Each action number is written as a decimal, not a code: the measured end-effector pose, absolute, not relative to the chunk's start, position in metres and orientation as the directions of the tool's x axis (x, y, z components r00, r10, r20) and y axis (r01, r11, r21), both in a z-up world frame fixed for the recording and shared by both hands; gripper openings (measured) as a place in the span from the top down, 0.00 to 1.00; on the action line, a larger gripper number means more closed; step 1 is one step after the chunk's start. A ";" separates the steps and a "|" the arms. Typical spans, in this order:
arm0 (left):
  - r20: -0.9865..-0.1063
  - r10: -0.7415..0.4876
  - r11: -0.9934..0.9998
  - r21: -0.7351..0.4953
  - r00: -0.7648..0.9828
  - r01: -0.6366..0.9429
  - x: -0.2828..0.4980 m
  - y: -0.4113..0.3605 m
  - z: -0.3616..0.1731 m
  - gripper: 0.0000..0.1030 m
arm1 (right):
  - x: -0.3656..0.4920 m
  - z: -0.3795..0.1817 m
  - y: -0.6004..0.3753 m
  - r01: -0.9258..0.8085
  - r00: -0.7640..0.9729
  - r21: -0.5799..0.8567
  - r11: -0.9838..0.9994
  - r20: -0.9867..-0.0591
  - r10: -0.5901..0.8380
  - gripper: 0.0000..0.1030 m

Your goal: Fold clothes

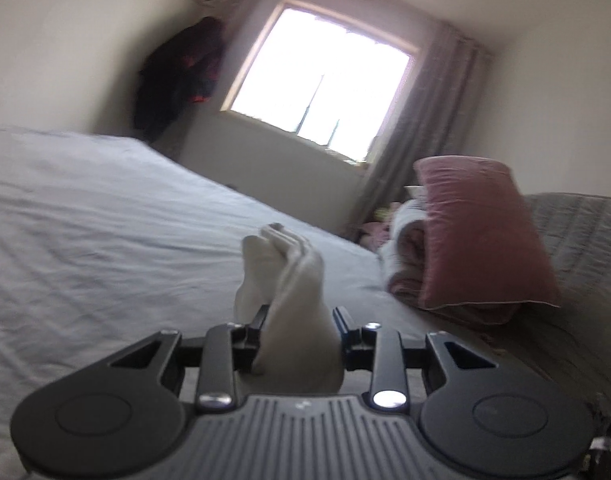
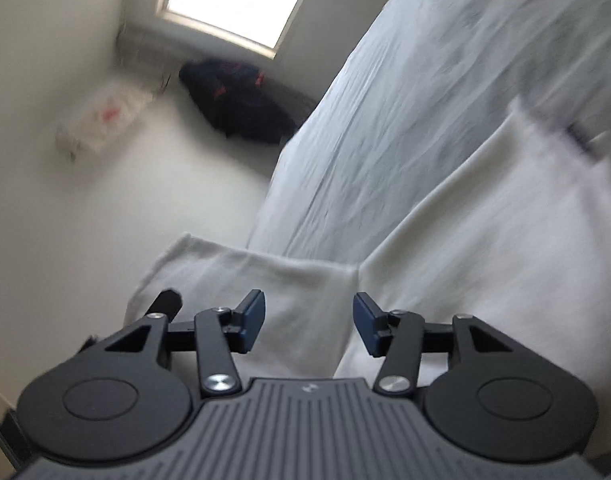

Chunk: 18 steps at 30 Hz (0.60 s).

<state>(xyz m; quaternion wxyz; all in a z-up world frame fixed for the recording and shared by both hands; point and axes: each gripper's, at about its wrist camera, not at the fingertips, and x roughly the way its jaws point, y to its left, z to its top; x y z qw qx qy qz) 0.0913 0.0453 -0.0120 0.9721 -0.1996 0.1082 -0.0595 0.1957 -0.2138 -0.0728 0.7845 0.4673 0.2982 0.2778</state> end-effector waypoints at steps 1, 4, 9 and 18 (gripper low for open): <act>-0.178 -0.176 0.913 -0.397 0.968 0.093 0.091 0.039 -0.010 0.69 | 0.195 -0.073 -0.223 -0.138 0.680 0.911 0.388 -0.197 0.707 0.48; -0.168 -0.234 0.909 -0.386 0.958 0.154 0.093 0.020 -0.009 0.71 | 0.194 -0.075 -0.244 -0.105 0.696 0.948 0.301 -0.146 0.703 0.48; -0.228 -0.378 0.870 -0.420 0.897 0.259 0.101 -0.003 -0.028 0.71 | 0.191 -0.081 -0.267 -0.065 0.724 0.982 0.179 -0.077 0.685 0.45; -0.289 -0.585 0.776 -0.469 0.758 0.421 0.106 -0.025 -0.051 0.59 | 0.189 -0.079 -0.272 -0.020 0.736 0.988 0.156 -0.091 0.671 0.43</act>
